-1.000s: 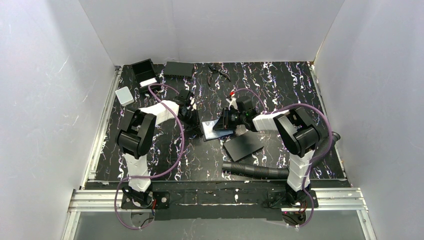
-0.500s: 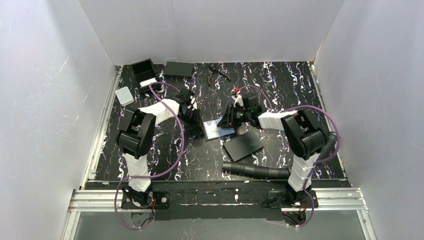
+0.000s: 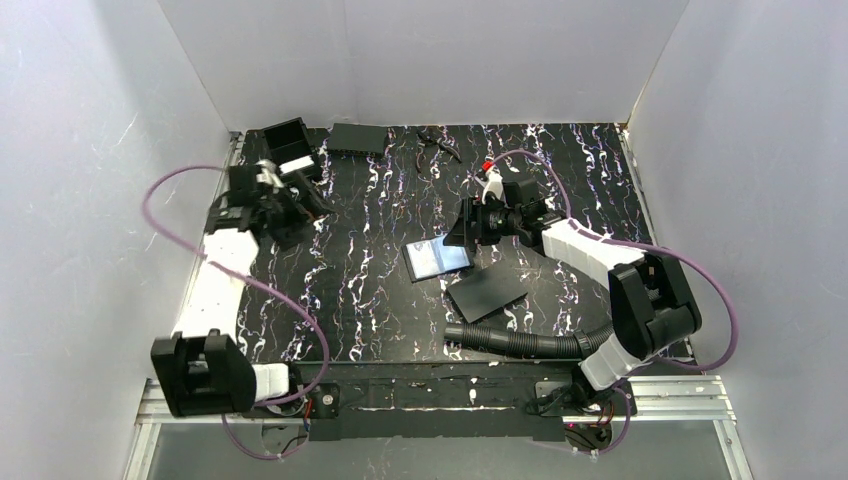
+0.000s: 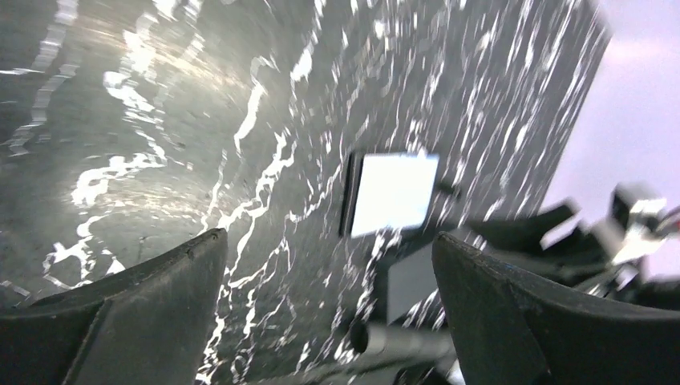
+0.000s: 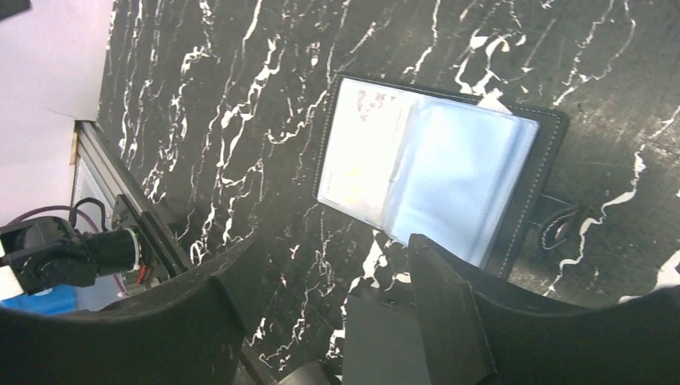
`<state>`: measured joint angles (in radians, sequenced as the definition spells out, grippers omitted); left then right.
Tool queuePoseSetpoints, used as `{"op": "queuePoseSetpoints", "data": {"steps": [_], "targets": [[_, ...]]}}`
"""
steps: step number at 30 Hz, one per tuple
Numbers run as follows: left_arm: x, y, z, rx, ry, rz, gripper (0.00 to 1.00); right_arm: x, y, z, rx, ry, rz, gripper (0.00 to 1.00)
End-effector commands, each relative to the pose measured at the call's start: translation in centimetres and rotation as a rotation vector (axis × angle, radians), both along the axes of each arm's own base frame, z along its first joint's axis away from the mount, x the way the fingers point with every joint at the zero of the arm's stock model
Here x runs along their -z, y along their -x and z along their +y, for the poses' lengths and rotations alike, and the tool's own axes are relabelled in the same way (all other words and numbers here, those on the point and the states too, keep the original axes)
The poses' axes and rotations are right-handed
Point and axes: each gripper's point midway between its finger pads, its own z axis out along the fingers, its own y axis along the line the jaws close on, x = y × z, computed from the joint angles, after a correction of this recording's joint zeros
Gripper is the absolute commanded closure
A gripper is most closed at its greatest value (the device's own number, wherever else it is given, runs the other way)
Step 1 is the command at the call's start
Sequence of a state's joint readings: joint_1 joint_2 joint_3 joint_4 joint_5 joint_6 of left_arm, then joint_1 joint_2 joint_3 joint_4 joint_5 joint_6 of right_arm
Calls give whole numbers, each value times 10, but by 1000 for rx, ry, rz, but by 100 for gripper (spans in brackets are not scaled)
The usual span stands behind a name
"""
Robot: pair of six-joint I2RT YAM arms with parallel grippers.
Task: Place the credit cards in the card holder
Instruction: Open the card holder at the center of the board.
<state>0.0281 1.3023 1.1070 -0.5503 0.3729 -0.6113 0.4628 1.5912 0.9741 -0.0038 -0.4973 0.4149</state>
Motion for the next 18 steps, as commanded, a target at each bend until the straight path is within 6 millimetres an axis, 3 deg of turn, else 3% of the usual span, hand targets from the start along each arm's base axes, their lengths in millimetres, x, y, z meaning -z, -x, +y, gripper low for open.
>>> {"op": "queuePoseSetpoints", "data": {"steps": [1,7,9,12,16,18], "targets": [[-8,-7,53,-354,84,20,2,-24,0,3,-10,-24,-59,25],[-7,-51,102,-612,215,-2,2,-31,1,3,-17,-37,-72,25],[-10,-74,117,-606,156,-94,4,-32,1,2,-17,-29,-87,25],[-6,-103,141,-483,-89,-139,6,-29,4,1,-28,-20,-86,25],[-6,-145,148,-166,-273,-133,15,-27,9,2,-49,-31,-66,25],[0,-160,152,-87,-320,-121,14,-27,12,3,-58,-39,-50,25]]}}
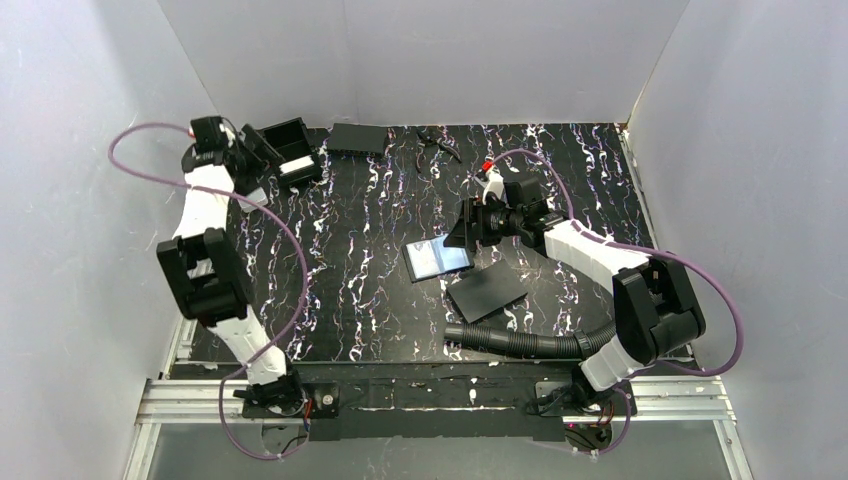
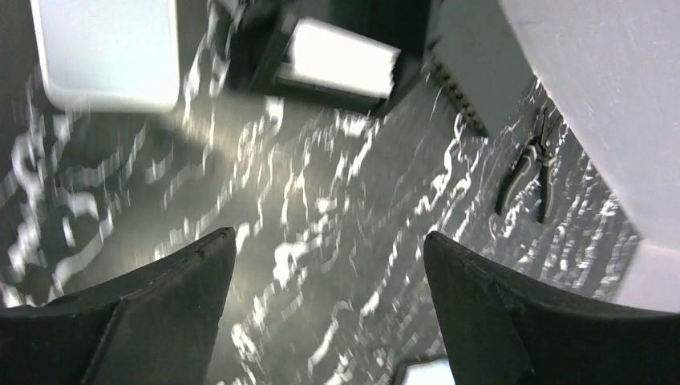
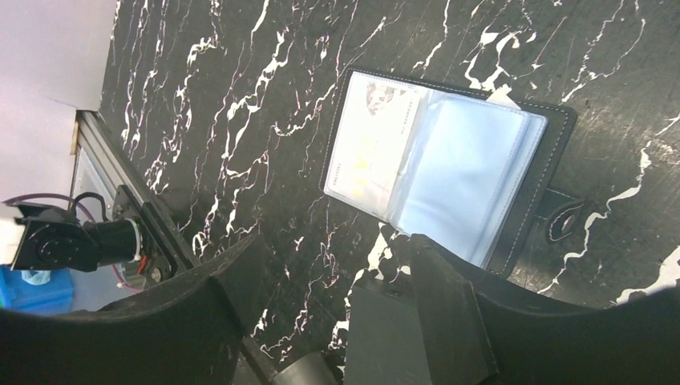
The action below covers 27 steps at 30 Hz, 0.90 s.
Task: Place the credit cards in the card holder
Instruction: Open the card holder at the center of the board, then move the storage box to the center of the board.
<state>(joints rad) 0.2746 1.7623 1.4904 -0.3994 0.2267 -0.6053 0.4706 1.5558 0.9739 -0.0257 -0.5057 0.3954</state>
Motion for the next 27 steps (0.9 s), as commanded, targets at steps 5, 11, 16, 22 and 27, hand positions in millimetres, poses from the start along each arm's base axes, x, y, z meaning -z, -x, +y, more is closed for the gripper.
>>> {"op": "queuePoseSetpoints", "data": {"steps": [5,11,16,22,27], "targets": [[0,-56,23,307,-368,-2,8,-18,16,0,-55,-28,7,25],[17,-87,24,463,-595,47,9,-15,22,1,-57,-41,45,25],[22,-93,43,288,-560,117,5,-18,28,-3,-58,-36,41,25],[31,-95,53,180,-453,117,11,-14,30,-2,-62,-43,53,25],[39,-100,56,145,-426,118,18,-11,31,-2,-63,-47,63,26]]}}
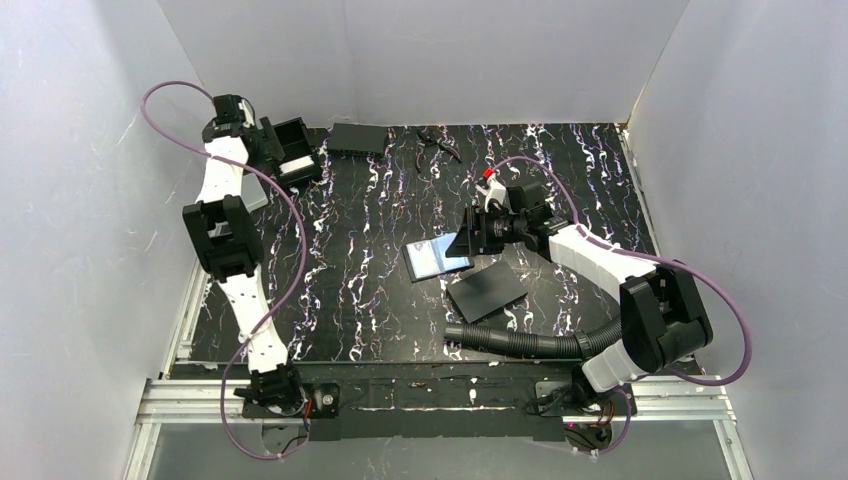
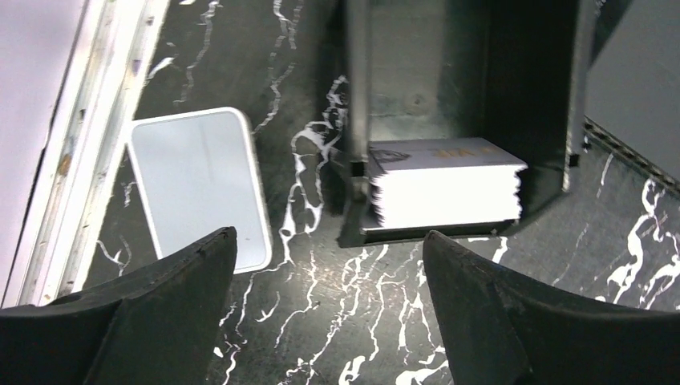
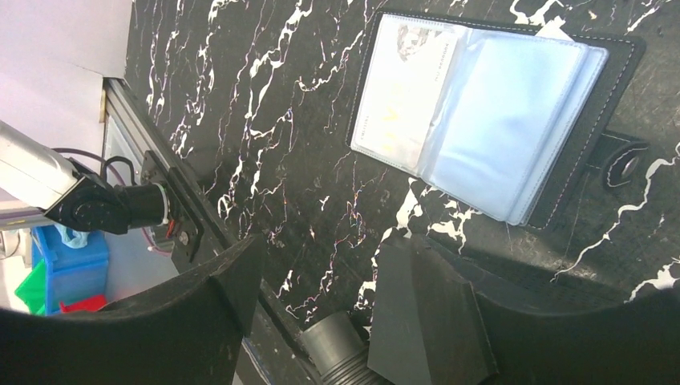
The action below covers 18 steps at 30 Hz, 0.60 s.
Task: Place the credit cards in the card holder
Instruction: Move the storage box to the center of the board.
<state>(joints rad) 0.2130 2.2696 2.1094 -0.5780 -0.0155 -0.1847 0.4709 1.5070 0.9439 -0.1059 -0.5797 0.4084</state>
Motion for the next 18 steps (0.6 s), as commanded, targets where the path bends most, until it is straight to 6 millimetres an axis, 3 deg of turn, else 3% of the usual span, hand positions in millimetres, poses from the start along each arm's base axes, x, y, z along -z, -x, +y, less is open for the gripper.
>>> {"op": "queuePoseSetpoints", "data": {"steps": [1,9,18], "targets": [[-9,-6,7,-71,12,-26,21,-10,2,1,-11,-29,-23,26],[1,-19,2,-76,58,-37,28,-10,1,1,-4,-27,-24,26],[6,-20,4,-96,-12,-23,38,-5,0,2,-6,-27,-13,26]]}}
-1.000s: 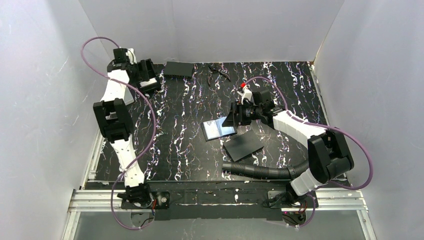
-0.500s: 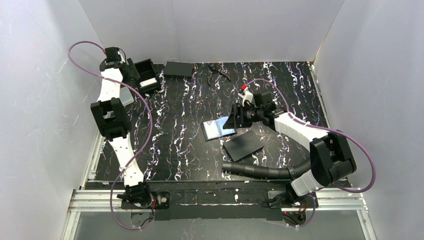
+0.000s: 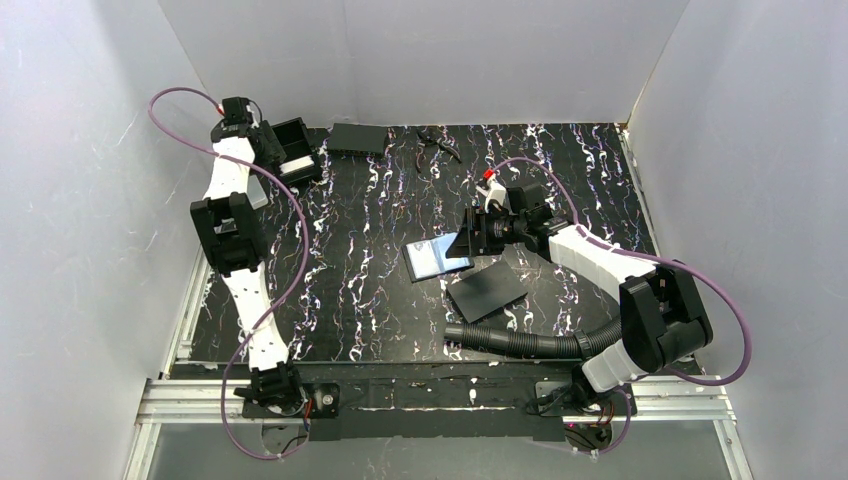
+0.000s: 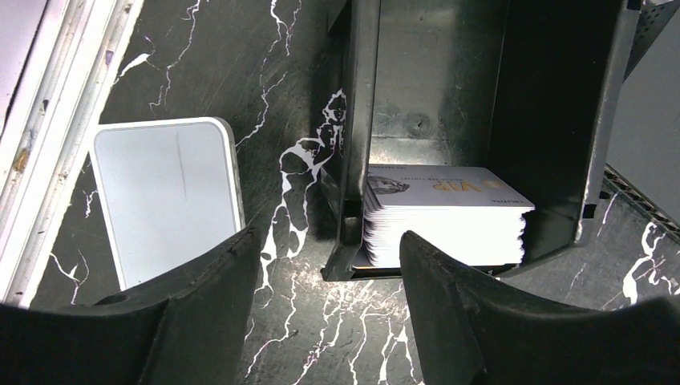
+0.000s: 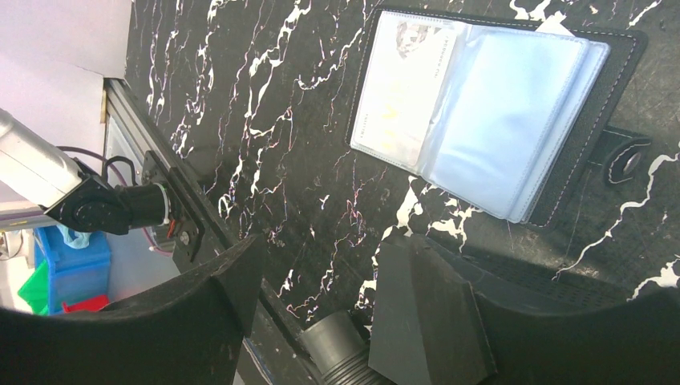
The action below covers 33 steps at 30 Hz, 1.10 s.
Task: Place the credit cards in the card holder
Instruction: Move the storage box to the center of the board.
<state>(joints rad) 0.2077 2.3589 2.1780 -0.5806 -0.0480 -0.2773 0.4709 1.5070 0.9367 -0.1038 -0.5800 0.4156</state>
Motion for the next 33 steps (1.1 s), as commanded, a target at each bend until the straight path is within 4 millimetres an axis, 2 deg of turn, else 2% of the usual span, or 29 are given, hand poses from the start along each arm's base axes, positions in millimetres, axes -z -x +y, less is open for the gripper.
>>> {"op": "queuePoseSetpoints", "data": {"steps": [1,5,14,21,33], "targets": [[-17,-8,1,1,-58,-33,38,-7,-1,3,-11,-30,-21,26],[-16,-11,-3,18,-102,-21,40,-7,-1,4,-14,-38,-15,26],[-15,-14,0,-1,-127,-23,51,-4,-1,5,-17,-37,-10,26],[-9,-17,1,-3,-124,-17,55,-5,-2,5,-18,-37,-11,26],[-10,-14,2,0,-134,-14,74,-3,-2,6,-16,-40,-5,26]]}}
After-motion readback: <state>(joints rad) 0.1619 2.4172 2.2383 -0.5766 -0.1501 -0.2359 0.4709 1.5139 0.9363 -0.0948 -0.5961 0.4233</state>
